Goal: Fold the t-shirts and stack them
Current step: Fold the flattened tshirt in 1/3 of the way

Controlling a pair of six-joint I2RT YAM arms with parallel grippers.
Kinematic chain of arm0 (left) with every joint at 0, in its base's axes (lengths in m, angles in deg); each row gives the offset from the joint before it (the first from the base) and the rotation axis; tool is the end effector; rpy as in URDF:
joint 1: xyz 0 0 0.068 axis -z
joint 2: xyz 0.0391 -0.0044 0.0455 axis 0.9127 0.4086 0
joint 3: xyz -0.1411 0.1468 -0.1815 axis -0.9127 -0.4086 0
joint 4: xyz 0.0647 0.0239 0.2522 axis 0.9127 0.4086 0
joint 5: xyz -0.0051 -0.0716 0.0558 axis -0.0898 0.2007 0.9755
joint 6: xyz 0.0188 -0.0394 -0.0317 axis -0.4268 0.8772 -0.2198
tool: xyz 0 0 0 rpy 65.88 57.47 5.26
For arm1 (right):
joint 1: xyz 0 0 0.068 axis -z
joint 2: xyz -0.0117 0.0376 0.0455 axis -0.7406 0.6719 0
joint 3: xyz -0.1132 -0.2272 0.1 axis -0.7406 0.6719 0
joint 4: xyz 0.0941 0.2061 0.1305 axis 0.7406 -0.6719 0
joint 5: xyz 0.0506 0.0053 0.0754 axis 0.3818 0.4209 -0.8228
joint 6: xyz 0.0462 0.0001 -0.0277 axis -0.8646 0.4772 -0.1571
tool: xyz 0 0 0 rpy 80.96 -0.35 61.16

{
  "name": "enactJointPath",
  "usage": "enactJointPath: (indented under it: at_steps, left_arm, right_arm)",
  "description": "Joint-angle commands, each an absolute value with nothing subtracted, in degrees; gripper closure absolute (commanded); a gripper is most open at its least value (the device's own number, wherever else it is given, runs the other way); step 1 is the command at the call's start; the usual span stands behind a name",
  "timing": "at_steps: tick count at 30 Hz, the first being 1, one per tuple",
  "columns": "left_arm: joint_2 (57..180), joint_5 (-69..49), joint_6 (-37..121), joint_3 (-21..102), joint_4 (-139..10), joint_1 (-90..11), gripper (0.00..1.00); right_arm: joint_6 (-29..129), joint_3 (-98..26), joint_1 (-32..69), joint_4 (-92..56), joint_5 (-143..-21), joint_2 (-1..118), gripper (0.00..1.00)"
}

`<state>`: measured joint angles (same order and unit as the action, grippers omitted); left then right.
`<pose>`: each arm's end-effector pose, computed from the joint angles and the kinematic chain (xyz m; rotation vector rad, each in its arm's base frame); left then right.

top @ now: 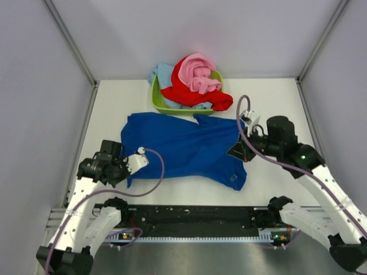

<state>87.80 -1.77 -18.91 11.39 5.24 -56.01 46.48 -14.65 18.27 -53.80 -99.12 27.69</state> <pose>0.1151 -0.0201 0.2505 1.3824 2.4243 0.1761 0.1489 0.1017 0.3374 -0.6296 2.1080 0.8688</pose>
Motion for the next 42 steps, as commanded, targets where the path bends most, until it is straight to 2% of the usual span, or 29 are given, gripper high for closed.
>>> enactJointPath:
  at_steps: [1,6,10,14,18,20,23,26,29,33,35,36,38,42]
  left_arm:
    - [83.71,-4.24,-17.91,18.52,17.13,-55.25,1.00]
    - [79.92,-3.64,-20.37,25.02,20.66,-55.16,1.00]
    - [78.69,0.51,-25.02,25.13,16.11,-55.16,1.00]
    - [83.94,-11.25,-24.08,19.86,10.31,-54.29,1.00]
    - [94.39,-9.79,-15.65,15.81,-7.14,-50.42,0.87]
    - [100.36,-4.54,-11.78,15.02,-16.56,-49.10,0.69]
    - [111.25,3.99,-6.42,19.39,-21.62,-48.92,0.52]
    - [117.78,8.59,-1.31,24.50,-18.03,-49.36,0.45]
    - [116.66,3.95,2.82,26.44,-9.34,-47.44,0.46]
    - [112.09,-4.04,5.90,23.38,-3.68,-35.68,0.50]
    - [112.17,-8.61,6.17,21.00,-2.64,-31.97,0.41]
    - [112.96,-9.85,6.00,20.30,-2.63,-31.43,0.27]
    - [114.97,-8.73,5.82,18.98,-3.59,-29.16,0.18]
    - [119.54,1.61,6.52,17.65,-6.93,-24.75,0.19]
  right_arm:
    - [51.94,-22.91,17.82,-67.13,-108.83,22.57,1.00]
    - [53.27,-28.81,17.73,-72.71,-110.16,17.91,1.00]
    - [54.49,-28.12,17.82,-71.92,-108.68,18.34,1.00]
    - [53.88,-25.83,17.90,-70.77,-98.41,20.27,1.00]
    - [50.81,-24.60,18.95,-65.08,-84.60,23.87,1.00]
    - [48.80,-23.90,21.41,-60.60,-83.44,27.47,1.00]
    - [45.37,-22.93,26.50,-54.53,-83.79,33.44,1.00]
    - [43.42,-21.18,31.08,-50.39,-85.90,39.16,1.00]
    - [44.47,-20.03,31.79,-48.89,-84.76,43.03,1.00]
    - [44.57,-18.80,31.79,-47.57,-85.20,45.15,1.00]
    - [44.83,-18.54,31.79,-47.39,-85.11,45.59,1.00]
    - [45.00,-18.45,31.79,-47.39,-85.20,45.59,1.00]
    - [45.27,-18.27,31.79,-47.30,-85.37,45.59,1.00]
    - [44.83,-18.18,31.79,-47.30,-85.37,45.24,1.00]
